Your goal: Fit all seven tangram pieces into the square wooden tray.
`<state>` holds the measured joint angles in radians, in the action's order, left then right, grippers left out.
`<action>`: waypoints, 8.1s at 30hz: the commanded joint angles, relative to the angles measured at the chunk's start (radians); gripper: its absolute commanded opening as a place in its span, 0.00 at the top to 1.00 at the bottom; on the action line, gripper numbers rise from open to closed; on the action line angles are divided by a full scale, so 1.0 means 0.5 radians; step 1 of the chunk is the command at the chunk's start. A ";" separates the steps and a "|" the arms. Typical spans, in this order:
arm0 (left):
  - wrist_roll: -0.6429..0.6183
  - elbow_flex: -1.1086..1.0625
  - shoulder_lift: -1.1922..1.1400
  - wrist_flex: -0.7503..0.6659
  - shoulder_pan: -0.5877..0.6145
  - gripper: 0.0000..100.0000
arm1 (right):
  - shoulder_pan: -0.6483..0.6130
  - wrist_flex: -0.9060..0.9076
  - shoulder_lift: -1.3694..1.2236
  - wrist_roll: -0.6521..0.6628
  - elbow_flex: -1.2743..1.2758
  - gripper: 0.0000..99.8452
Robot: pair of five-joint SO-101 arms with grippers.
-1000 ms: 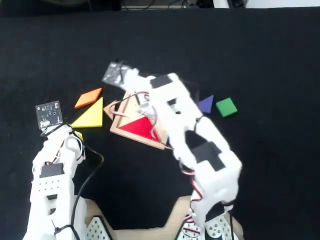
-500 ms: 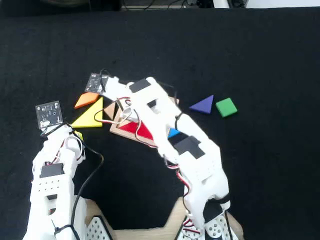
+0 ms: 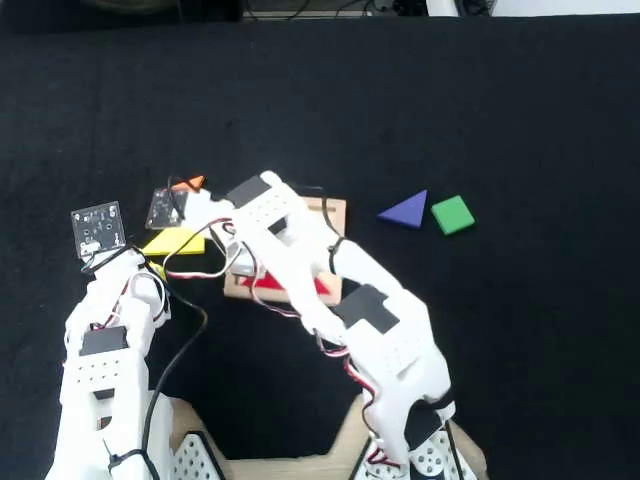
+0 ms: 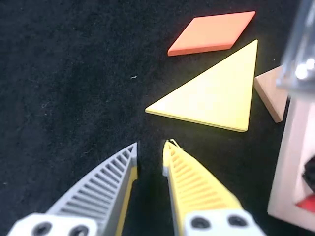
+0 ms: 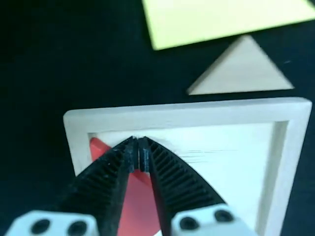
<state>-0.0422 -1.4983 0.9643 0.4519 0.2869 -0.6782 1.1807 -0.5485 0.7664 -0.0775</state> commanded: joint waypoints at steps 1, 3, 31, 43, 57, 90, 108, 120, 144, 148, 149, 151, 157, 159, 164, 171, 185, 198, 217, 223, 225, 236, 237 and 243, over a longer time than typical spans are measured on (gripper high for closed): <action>-0.012 0.097 0.006 -0.034 -0.029 0.90 | -0.052 0.138 0.020 -0.018 0.035 0.99; -0.012 0.097 0.006 -0.034 -0.029 0.90 | -0.052 0.166 0.094 -0.015 0.032 0.99; 0.212 0.302 -0.009 0.319 -0.253 0.74 | 1.169 -0.399 2.901 -0.890 2.021 0.90; 0.776 1.376 -0.559 1.185 -0.545 0.74 | 1.347 -0.967 2.923 -1.016 2.595 0.84; 1.412 2.008 -1.811 0.957 -0.434 0.74 | 1.350 -1.289 2.920 -1.003 2.831 0.84; 1.835 2.558 -2.596 1.080 -0.275 0.71 | 1.341 -1.427 2.920 -1.000 2.886 0.84; 1.924 2.871 -2.722 1.516 -0.364 0.70 | 1.338 -1.433 2.920 -0.997 2.905 0.84; 1.798 2.889 -2.793 1.375 -0.348 0.69 | 1.338 -1.433 2.920 -0.997 2.905 0.84; 2.087 2.969 -2.596 1.590 -0.216 0.84 | 1.200 -1.439 2.926 -0.835 2.947 0.84; 2.013 2.954 -2.587 1.593 -0.226 0.94 | 1.200 -1.439 2.926 -0.835 2.947 0.84; 1.985 2.957 -2.584 1.593 -0.226 0.97 | 1.200 -1.439 2.926 -0.835 2.947 0.84; 1.958 2.957 -2.596 1.593 -0.222 0.97 | 1.200 -1.439 2.926 -0.835 2.951 0.84; 1.765 3.122 -2.501 1.933 -0.308 0.97 | 1.200 -1.439 2.926 -0.835 2.951 0.84; 1.580 3.264 -2.400 2.209 -0.397 0.97 | 1.206 -1.439 2.932 -0.835 2.951 0.84; 0.690 3.423 -2.087 2.449 -0.710 0.97 | 1.283 -1.439 2.935 -0.844 2.947 0.84; -0.350 2.994 -1.703 2.074 -1.103 0.97 | 1.418 -1.442 2.935 -0.847 2.944 0.84; -0.786 2.285 -1.777 1.283 -1.115 0.97 | 1.418 -1.537 2.926 -0.847 2.960 0.84; -0.822 2.288 -2.225 1.071 -1.097 0.97 | 1.412 -1.540 2.923 -0.847 2.963 0.84; -0.417 2.337 -2.176 1.237 -1.002 0.95 | 1.405 -1.540 2.923 -0.844 2.966 0.84; -0.439 2.487 -2.176 1.470 -0.999 0.77 | 1.405 -1.540 2.923 -0.844 2.966 0.84; -0.408 2.515 -2.176 1.494 -1.026 0.76 | 1.405 -1.540 2.923 -0.844 2.966 0.84; -0.399 2.797 -2.176 1.712 -1.079 0.76 | 1.405 -1.540 2.923 -0.838 2.966 0.84; -0.408 2.800 -2.176 1.718 -1.082 0.76 | 1.405 -1.540 2.923 -0.838 2.966 0.84; -0.411 2.803 -2.176 1.718 -1.254 0.76 | 1.405 -1.540 2.923 -0.838 2.966 0.84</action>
<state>-0.2463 -0.1496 -0.1527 1.3050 -0.2731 0.0169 0.4258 0.8815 0.3383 1.4124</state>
